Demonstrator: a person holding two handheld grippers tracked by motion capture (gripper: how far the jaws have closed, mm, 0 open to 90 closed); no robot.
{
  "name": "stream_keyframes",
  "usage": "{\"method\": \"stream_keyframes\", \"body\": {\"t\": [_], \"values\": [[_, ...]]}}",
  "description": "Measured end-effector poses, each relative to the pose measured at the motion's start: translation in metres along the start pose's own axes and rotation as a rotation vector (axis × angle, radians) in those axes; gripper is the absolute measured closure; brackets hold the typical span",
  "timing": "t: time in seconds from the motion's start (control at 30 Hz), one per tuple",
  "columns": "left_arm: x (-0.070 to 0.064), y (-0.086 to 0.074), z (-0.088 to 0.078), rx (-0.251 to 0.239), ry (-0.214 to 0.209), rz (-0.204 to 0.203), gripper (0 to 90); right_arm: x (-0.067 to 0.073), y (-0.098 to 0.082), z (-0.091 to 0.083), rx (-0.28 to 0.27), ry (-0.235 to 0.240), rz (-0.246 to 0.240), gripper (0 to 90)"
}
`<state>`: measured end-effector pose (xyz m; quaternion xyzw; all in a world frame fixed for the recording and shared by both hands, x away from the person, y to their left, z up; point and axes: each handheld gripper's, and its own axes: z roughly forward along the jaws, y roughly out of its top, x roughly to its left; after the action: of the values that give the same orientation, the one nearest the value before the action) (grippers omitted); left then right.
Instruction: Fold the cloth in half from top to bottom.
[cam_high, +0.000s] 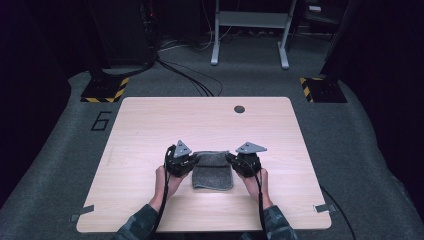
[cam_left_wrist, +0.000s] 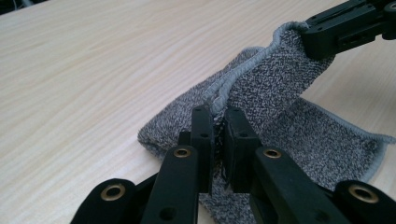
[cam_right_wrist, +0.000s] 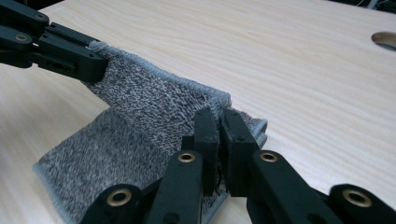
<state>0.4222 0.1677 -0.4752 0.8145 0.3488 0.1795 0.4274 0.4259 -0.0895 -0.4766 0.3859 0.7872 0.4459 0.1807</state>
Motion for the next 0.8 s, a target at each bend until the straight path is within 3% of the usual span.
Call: {"method": "stream_keyframes", "body": {"t": [0.33, 0.4, 0.47, 0.5, 0.53, 0.6, 0.63, 0.7, 0.8], "values": [[-0.008, -0.012, 0.0, 0.041, -0.039, -0.008, 79.2, 0.006, -0.014, -0.006, 0.042, 0.022, -0.016, 84.2], [-0.01, -0.017, 0.0, 0.061, -0.062, -0.013, 73.9, 0.009, -0.018, -0.006, 0.061, 0.025, -0.014, 81.5], [-0.012, -0.02, 0.0, 0.064, -0.077, -0.03, 63.1, 0.009, -0.02, -0.007, 0.075, 0.029, -0.013, 80.1], [-0.013, -0.024, -0.004, 0.082, -0.092, -0.04, 54.2, 0.01, -0.025, -0.013, 0.079, 0.047, -0.005, 71.6], [-0.014, -0.025, -0.008, 0.077, -0.096, -0.047, 50.6, 0.01, -0.026, -0.015, 0.079, 0.056, -0.002, 70.3], [-0.015, -0.025, -0.013, 0.067, -0.093, -0.057, 41.3, 0.011, -0.026, -0.02, 0.068, 0.052, -0.002, 66.9], [-0.014, -0.024, -0.02, 0.044, -0.092, -0.066, 37.3, 0.01, -0.024, -0.032, 0.048, 0.059, 0.008, 60.5], [-0.01, -0.02, -0.03, 0.012, -0.069, -0.062, 33.0, 0.009, -0.022, -0.037, 0.031, 0.054, 0.009, 58.2], [-0.004, -0.014, -0.028, 0.009, -0.043, -0.07, 28.1, 0.006, -0.017, -0.035, 0.04, 0.039, 0.017, 53.8]]}}
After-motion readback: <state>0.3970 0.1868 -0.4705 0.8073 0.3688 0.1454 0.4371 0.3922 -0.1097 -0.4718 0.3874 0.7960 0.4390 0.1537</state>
